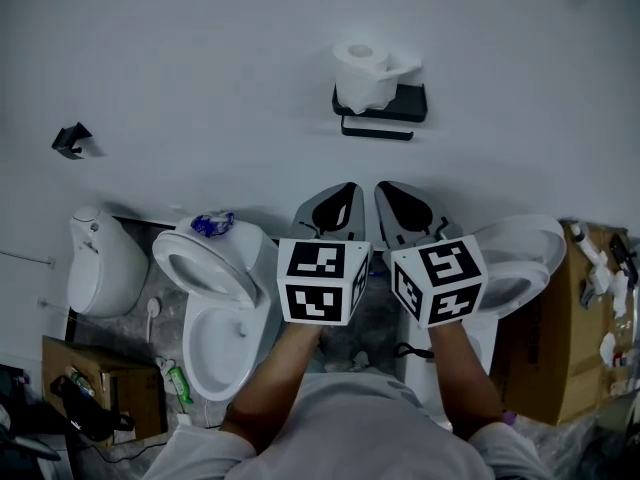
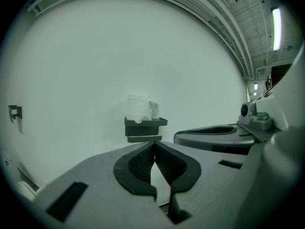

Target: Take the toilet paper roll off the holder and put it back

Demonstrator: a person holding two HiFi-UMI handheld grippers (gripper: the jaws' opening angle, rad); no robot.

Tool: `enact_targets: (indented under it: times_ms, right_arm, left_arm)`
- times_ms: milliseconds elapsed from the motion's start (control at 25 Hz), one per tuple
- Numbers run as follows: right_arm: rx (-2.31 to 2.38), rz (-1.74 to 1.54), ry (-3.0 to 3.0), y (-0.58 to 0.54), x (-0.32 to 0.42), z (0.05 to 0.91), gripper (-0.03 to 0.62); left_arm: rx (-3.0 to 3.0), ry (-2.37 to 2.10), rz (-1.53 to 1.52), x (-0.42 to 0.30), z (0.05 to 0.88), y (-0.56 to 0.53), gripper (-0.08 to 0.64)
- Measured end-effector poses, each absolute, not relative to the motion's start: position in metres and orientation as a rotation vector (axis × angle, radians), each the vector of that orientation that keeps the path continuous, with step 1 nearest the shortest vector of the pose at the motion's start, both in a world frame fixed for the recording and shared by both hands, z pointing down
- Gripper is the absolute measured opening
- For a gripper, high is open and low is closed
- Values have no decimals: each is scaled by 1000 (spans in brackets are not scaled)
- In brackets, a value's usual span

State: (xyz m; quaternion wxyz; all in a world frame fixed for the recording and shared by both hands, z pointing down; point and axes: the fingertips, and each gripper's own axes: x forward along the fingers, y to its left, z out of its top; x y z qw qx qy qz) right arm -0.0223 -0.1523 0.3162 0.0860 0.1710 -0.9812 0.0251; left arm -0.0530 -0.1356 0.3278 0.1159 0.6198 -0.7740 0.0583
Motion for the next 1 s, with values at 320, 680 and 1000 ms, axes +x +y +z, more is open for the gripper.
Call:
enact_targets:
  times_ms: [320, 680, 1000]
  right_arm:
    - [584, 79, -2959, -165, -53, 306, 2]
    - [752, 55, -2928, -194, -91, 297, 3]
    - [897, 61, -2888, -211, -107, 292, 3]
  left_arm:
    - [1896, -2210, 173, -83, 326, -152, 5]
    - [2005, -2123, 187, -124, 322, -184, 5]
    - [2095, -2040, 190, -142, 318, -204, 5]
